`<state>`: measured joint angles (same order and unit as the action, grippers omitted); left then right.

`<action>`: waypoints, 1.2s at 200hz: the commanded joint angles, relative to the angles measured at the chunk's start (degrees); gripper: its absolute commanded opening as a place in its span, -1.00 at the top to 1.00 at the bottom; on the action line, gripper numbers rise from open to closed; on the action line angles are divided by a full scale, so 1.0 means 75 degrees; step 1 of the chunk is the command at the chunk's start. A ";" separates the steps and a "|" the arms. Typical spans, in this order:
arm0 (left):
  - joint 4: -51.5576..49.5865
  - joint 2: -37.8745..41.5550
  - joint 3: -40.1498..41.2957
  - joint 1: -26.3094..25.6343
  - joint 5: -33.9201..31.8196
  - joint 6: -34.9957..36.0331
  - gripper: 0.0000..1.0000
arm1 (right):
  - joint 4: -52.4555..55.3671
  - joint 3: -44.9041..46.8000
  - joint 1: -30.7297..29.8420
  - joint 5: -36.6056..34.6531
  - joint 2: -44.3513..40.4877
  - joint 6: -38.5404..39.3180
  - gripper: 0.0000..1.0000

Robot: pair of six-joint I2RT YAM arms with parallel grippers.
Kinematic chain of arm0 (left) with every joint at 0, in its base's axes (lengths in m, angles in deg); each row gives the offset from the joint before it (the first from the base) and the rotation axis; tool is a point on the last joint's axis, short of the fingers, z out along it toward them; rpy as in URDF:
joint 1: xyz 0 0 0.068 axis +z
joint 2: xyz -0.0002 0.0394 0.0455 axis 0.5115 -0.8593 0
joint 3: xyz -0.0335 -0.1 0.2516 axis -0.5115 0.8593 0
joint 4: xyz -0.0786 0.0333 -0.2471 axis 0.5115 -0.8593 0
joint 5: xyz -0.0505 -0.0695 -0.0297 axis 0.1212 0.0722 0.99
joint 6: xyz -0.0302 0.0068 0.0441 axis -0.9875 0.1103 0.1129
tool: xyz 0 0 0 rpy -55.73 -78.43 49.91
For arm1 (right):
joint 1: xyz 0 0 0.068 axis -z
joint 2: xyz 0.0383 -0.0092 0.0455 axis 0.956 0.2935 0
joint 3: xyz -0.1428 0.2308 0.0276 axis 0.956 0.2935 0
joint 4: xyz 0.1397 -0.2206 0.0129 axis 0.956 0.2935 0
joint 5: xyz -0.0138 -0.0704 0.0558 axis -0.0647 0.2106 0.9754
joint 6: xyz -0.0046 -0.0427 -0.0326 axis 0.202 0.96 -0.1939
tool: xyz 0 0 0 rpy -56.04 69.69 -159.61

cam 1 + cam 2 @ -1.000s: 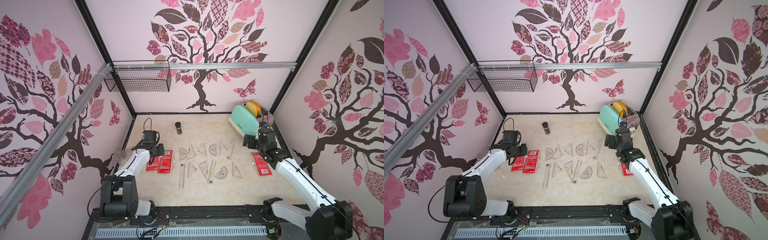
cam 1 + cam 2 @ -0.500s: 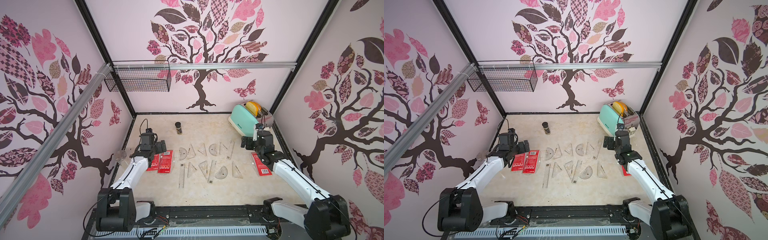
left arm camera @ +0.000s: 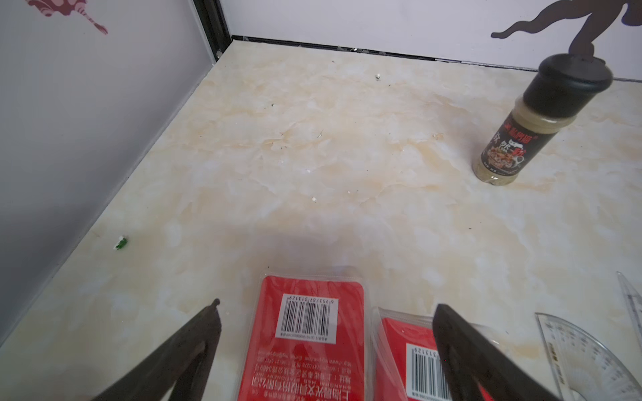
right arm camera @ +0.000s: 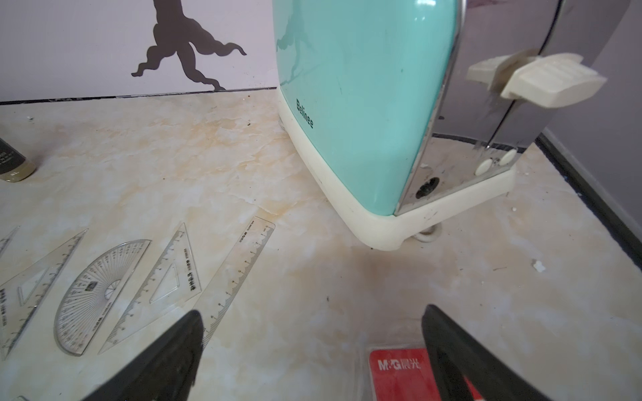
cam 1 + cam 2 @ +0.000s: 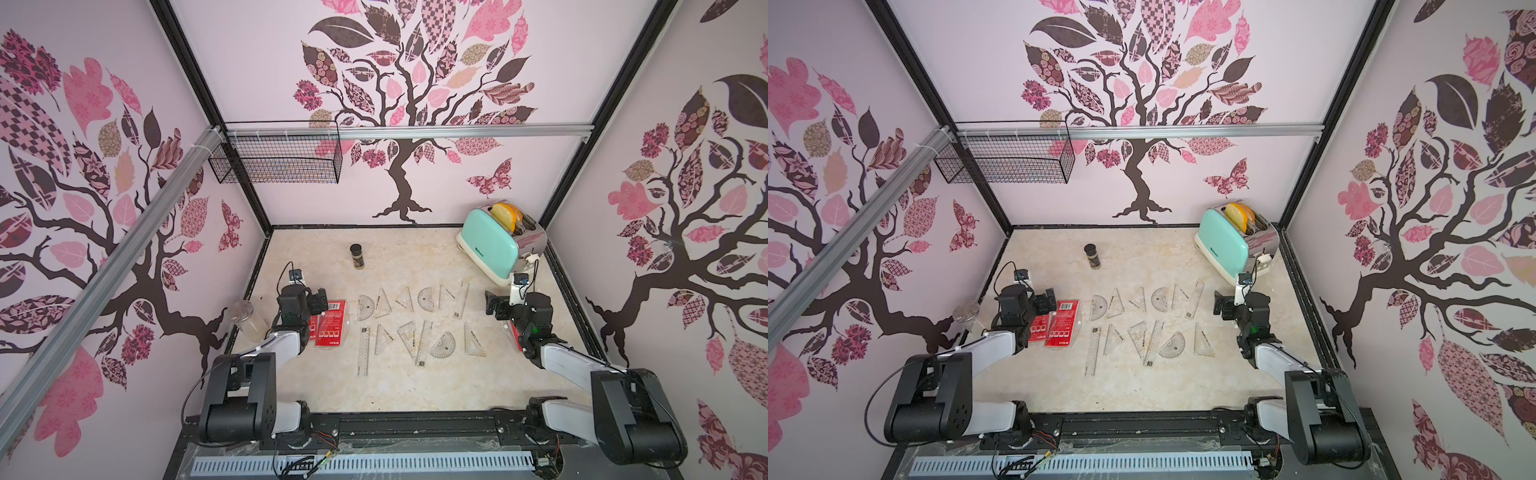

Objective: Open the ruler set and take out the ruler
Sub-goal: Reset both arms

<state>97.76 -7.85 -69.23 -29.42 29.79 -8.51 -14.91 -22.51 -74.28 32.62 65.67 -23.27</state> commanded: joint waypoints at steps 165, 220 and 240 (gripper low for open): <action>0.3171 -0.1186 0.0515 0.0026 0.0390 0.0260 -0.95 | -0.3957 0.0379 0.0548 0.0619 0.2256 -0.0397 -0.99; 0.3158 -0.1200 0.0496 0.0031 0.0526 0.0286 -0.95 | -0.3987 0.0379 0.0554 0.0617 0.2267 -0.0389 -0.99; 0.3150 -0.1217 0.0481 0.0038 0.0553 0.0268 -0.95 | -0.3990 0.0379 0.0551 0.0614 0.2273 -0.0395 -0.99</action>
<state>120.27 -16.63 -64.75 -29.40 33.09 -6.80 -45.20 -18.81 -69.86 37.91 83.20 -25.96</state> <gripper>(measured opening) 0.974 0.994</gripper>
